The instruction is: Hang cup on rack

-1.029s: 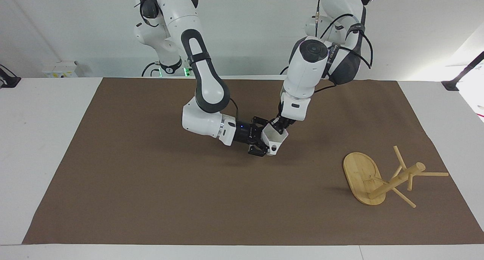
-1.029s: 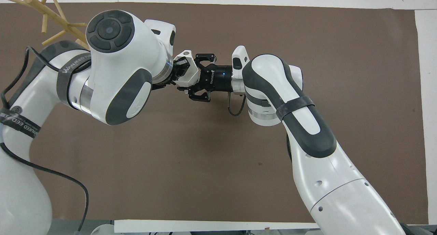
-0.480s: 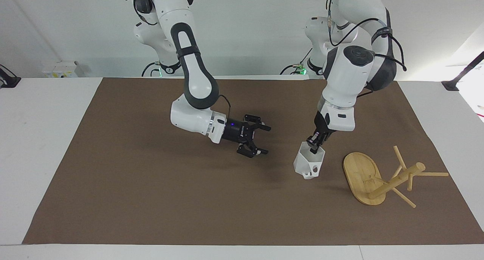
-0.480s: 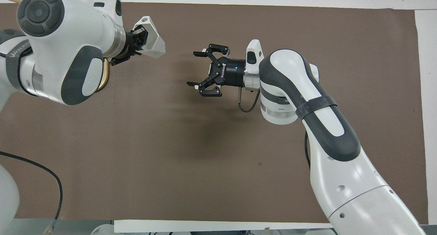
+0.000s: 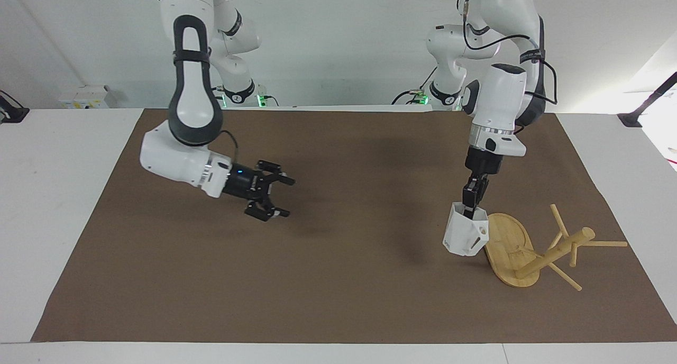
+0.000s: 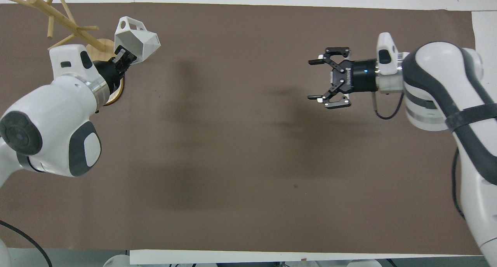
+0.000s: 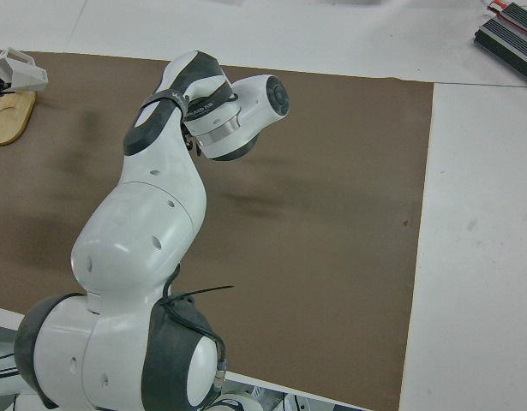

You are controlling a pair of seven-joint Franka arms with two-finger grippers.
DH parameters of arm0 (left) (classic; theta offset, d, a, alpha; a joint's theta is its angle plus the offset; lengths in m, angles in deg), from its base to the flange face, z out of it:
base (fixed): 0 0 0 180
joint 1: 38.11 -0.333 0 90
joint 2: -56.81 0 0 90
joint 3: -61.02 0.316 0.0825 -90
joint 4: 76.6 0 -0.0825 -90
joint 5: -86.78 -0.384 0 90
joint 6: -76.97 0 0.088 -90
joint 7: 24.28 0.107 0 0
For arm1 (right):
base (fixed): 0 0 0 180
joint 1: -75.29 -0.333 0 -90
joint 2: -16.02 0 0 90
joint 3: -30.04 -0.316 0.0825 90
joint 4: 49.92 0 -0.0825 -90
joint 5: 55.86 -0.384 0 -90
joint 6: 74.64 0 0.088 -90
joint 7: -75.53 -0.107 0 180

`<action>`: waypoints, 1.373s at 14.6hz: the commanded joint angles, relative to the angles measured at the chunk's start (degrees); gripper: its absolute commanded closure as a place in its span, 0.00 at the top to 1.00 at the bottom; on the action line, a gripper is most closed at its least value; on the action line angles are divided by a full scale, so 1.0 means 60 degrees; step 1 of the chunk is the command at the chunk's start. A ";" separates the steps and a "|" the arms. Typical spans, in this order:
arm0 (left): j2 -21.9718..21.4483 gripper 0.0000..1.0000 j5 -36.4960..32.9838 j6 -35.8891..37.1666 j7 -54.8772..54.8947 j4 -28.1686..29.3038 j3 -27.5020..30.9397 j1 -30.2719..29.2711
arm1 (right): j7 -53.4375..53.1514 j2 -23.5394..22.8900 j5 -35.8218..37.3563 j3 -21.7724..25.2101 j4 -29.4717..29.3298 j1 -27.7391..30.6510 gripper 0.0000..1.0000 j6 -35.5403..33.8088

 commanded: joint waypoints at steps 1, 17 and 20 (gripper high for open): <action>-0.0301 0.00 0.0845 -0.0820 -0.0232 0.0618 -0.0125 -0.0075 | -0.0937 0.0200 0.2280 -0.0108 -0.0256 0.0691 1.00 -0.0159; 0.1237 0.00 -0.0060 -0.1202 -0.0144 -0.0231 -0.0126 -0.1085 | -0.7875 0.1591 0.9745 -0.0064 -0.4255 0.1836 1.00 -0.4124; 0.1237 0.00 -0.0075 -0.1027 -0.0159 -0.0231 -0.0140 -0.1320 | -1.0906 0.1811 1.0123 -0.0195 -0.4432 0.1531 1.00 -0.4978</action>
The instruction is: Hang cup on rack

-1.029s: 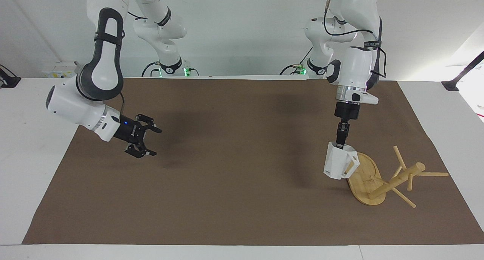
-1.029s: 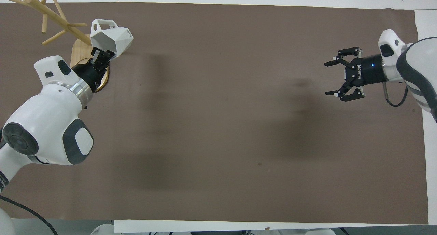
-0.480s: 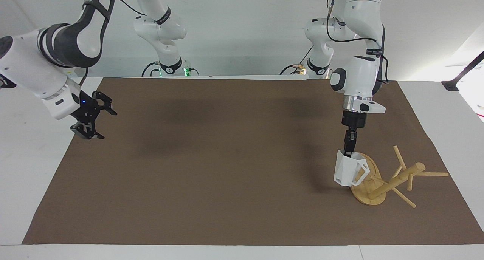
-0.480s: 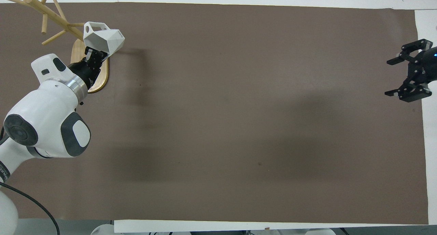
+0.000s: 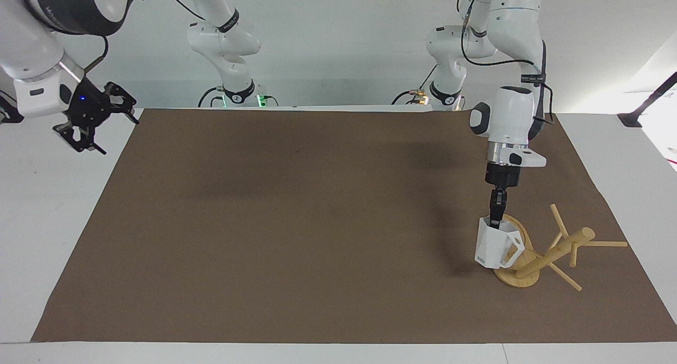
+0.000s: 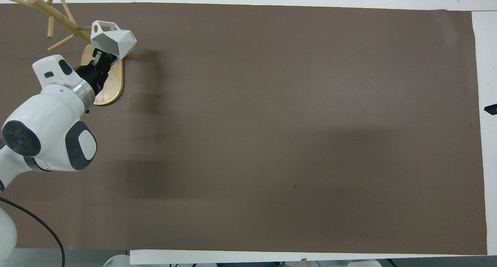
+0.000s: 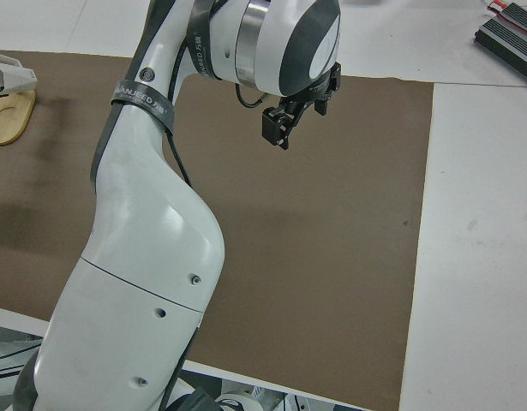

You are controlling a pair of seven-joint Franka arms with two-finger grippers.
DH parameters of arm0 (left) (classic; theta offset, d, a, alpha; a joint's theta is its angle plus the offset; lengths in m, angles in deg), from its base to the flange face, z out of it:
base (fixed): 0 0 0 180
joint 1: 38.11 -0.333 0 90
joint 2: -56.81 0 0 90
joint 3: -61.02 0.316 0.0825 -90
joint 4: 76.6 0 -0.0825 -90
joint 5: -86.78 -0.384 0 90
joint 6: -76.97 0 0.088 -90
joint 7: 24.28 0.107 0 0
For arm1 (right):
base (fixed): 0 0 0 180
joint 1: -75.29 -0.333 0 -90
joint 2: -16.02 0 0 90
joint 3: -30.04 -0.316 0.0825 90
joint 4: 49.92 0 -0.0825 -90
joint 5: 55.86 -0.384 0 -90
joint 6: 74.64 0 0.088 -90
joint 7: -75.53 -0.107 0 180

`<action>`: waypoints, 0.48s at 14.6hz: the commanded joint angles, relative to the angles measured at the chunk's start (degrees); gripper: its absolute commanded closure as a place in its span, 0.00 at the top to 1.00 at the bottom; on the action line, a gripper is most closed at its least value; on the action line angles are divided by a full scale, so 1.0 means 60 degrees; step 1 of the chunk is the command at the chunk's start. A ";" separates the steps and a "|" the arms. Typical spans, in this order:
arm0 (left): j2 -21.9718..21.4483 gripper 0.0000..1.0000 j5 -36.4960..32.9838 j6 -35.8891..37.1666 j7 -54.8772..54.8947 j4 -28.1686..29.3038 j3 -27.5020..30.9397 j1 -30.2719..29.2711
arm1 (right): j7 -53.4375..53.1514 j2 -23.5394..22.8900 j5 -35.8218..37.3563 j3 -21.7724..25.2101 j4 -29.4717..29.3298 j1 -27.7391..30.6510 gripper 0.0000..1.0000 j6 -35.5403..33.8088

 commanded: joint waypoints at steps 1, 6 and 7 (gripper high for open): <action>0.0075 0.00 -0.0225 0.0095 -0.0048 -0.0130 -0.0102 -0.0270 | -0.2780 0.0144 0.0913 -0.0112 -0.0116 -0.0581 1.00 -0.0374; 0.0265 0.00 -0.0225 0.0111 -0.0033 -0.0204 -0.0073 -0.0519 | -0.6679 0.0160 0.0874 -0.0127 -0.0203 -0.0657 1.00 -0.1133; 0.0265 0.13 -0.0210 0.0126 -0.0018 -0.0262 -0.0058 -0.0520 | -0.7456 0.0160 0.0888 -0.0170 -0.0232 -0.0643 1.00 -0.1165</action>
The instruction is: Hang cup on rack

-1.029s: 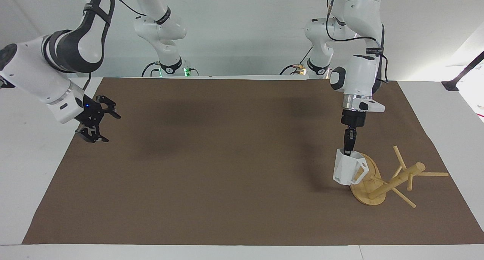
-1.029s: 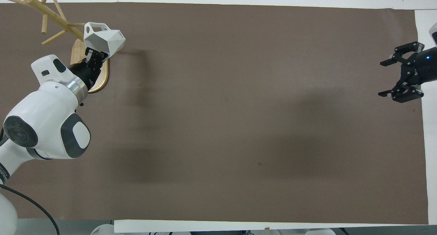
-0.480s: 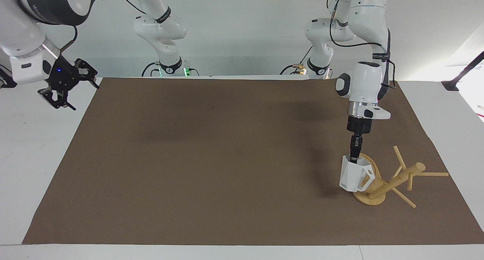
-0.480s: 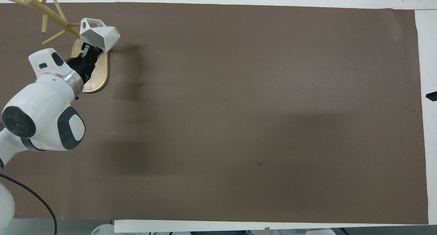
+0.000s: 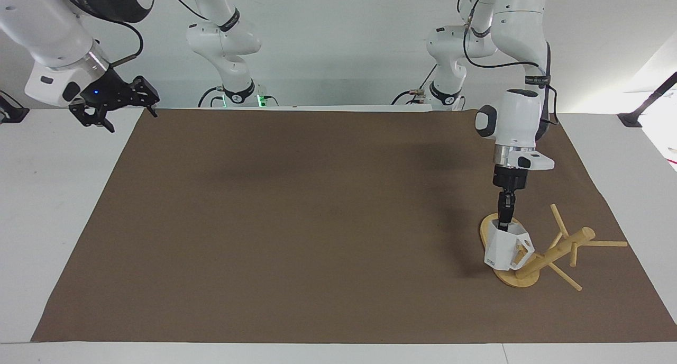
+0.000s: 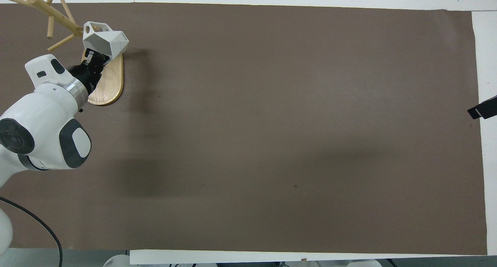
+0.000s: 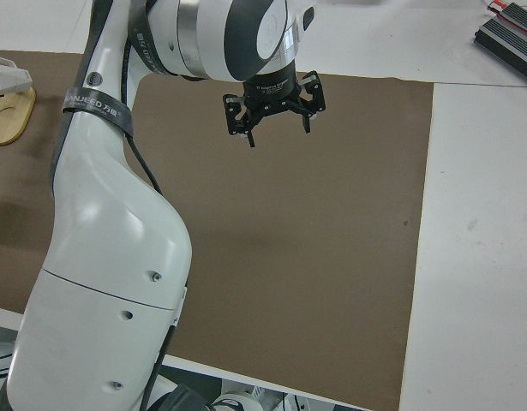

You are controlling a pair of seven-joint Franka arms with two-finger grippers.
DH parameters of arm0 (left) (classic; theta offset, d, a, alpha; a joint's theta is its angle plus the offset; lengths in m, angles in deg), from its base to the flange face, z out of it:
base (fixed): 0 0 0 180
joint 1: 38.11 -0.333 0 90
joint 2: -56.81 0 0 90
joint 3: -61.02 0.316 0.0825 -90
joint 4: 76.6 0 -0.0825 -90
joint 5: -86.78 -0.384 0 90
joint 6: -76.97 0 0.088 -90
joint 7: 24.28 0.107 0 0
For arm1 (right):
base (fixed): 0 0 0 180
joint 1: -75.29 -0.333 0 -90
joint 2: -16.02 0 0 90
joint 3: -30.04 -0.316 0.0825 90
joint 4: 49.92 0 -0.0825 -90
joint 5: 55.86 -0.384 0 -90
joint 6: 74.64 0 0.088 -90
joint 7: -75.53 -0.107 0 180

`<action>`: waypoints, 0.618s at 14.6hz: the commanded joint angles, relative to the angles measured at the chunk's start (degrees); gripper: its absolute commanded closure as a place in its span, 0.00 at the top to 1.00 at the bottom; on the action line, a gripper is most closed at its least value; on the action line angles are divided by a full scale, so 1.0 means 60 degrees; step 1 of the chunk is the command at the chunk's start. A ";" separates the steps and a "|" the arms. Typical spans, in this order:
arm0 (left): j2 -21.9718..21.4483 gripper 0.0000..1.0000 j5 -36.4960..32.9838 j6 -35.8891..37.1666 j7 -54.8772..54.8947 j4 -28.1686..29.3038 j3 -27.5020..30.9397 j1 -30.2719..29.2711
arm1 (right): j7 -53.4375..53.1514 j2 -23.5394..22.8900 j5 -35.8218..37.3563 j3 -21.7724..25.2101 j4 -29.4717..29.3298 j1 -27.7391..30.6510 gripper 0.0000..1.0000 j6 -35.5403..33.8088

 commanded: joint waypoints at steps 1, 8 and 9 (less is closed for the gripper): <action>0.0108 0.45 -0.0183 0.0217 -0.0012 -0.0258 -0.0055 -0.0204 | -0.1805 0.0000 -0.0020 -0.0119 -0.0135 0.0097 1.00 -0.0265; -0.0856 1.00 -0.0168 0.5205 -0.0027 -0.1970 0.0003 -0.0263 | -0.4138 0.1200 -0.0475 -0.0134 0.1063 0.0228 1.00 -0.0104; -0.1076 1.00 -0.0183 0.6170 0.0089 -0.2262 0.0018 -0.0321 | -0.4139 0.1231 -0.0461 -0.0134 0.1109 0.0243 1.00 -0.0075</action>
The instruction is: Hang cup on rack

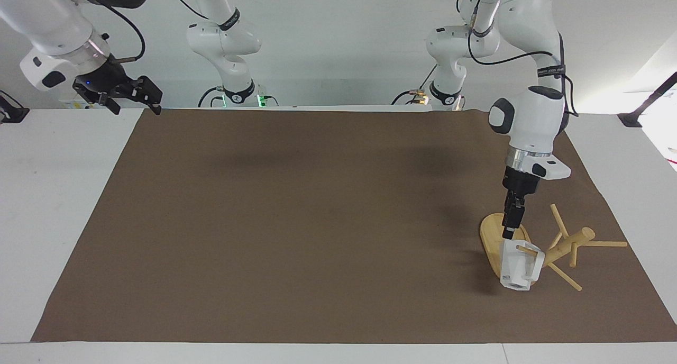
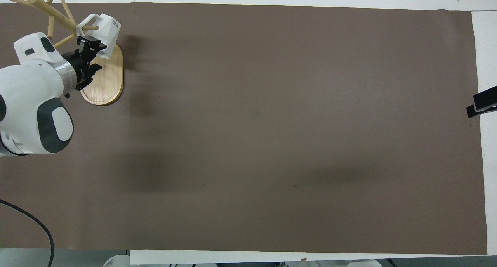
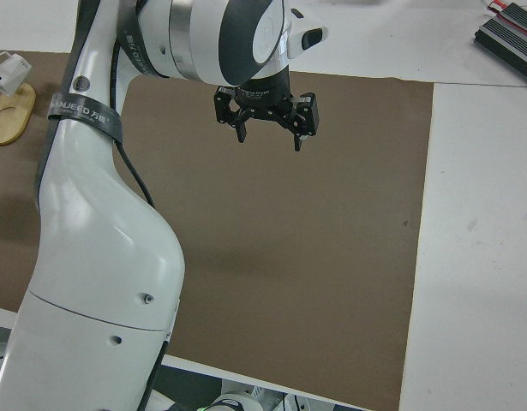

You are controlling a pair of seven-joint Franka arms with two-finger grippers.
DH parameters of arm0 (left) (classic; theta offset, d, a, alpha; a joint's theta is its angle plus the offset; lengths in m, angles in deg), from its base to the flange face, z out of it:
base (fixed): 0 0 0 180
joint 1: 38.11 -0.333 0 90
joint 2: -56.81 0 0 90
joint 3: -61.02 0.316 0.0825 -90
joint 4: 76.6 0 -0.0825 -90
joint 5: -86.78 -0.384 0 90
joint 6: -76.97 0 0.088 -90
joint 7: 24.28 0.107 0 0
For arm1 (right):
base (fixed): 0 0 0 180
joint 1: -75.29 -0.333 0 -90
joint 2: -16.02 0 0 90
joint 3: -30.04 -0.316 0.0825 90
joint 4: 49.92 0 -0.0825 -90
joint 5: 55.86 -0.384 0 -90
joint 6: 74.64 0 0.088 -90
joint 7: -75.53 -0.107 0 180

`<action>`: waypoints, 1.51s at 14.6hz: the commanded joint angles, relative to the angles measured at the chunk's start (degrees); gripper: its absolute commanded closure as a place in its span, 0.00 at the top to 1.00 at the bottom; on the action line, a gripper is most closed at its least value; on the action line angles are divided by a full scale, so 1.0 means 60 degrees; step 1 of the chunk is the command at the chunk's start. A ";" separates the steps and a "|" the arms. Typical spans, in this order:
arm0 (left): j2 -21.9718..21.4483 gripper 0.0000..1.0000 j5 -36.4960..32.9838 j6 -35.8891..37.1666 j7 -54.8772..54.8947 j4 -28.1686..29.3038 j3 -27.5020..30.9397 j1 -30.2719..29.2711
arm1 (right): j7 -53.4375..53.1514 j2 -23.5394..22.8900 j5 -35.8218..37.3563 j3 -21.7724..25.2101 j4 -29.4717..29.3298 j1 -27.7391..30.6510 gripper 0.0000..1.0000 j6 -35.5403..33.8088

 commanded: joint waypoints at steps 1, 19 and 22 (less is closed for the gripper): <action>-0.0856 1.00 -0.0197 0.2812 0.0416 -0.0747 0.0002 -0.0369 | -0.0300 0.0588 -0.0152 -0.0120 0.0808 0.0233 1.00 0.0188; -0.0742 1.00 -0.1282 1.2095 1.0439 -0.5657 0.0090 -0.0241 | -0.0563 0.0559 -0.0064 -0.0017 0.1233 0.0277 1.00 0.0509; -0.0493 1.00 -0.1252 1.2521 1.0439 -0.6140 0.0090 -0.0181 | -0.0505 0.0545 -0.0034 -0.0017 0.1233 0.0263 1.00 0.0861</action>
